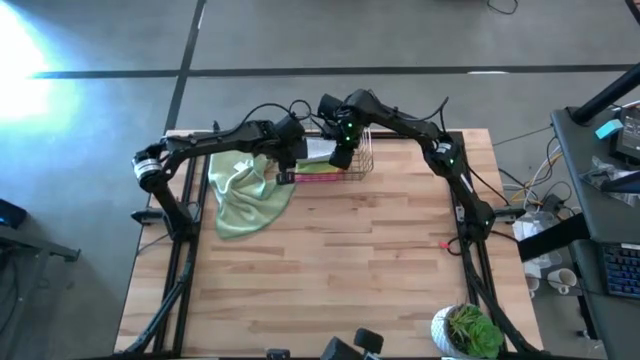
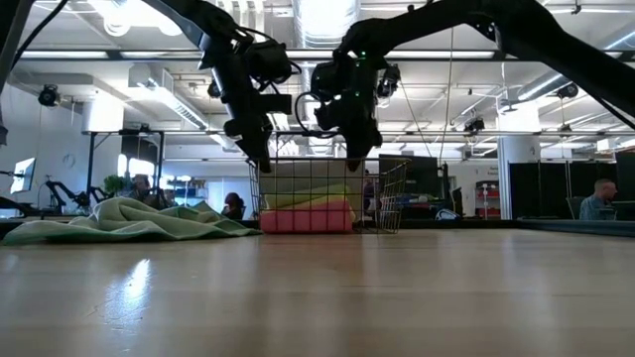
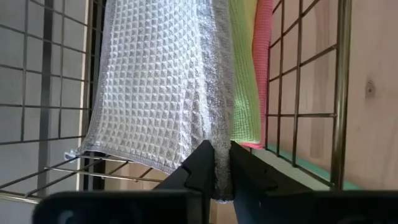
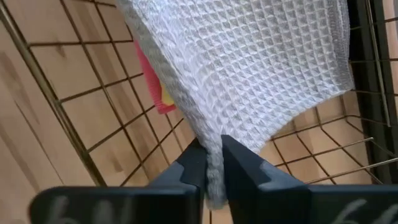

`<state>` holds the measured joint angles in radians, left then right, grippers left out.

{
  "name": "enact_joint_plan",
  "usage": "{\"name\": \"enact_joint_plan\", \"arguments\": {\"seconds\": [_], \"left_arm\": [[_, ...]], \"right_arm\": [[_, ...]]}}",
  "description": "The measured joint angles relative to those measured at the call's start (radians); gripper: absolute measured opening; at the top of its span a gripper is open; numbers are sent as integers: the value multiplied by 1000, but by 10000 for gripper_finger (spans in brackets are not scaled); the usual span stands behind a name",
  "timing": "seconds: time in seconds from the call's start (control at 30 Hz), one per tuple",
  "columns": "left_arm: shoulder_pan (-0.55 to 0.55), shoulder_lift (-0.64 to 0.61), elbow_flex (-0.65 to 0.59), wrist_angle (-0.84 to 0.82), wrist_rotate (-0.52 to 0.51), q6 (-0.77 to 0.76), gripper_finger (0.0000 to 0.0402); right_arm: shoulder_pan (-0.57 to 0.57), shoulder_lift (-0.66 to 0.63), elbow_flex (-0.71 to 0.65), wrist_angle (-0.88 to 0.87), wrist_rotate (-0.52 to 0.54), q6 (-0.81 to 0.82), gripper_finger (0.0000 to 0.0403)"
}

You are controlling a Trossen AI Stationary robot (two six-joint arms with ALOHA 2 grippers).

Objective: Fold microfiber towels
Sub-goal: Stack the folded gray microfiber cloth on top of the green microfiber cloth in the wire basket, then fold the light green microfiber cloth

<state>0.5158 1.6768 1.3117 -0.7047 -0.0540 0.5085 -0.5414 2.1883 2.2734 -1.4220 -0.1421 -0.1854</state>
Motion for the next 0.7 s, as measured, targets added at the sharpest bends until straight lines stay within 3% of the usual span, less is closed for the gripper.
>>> {"name": "enact_joint_plan", "arguments": {"seconds": [0.37, 0.53, 0.7], "left_arm": [[-26, -14, 18, -25, 0, -5, 133], [-27, -54, 56, -95, -15, -6, 169], [-27, -137, 71, -158, -32, -77, 173]], "right_arm": [[9, -4, 1, -25, -4, 15, 122], [9, -31, 2, -44, -15, 79, 136], [13, -102, 1, -43, -15, 125, 130]]}}
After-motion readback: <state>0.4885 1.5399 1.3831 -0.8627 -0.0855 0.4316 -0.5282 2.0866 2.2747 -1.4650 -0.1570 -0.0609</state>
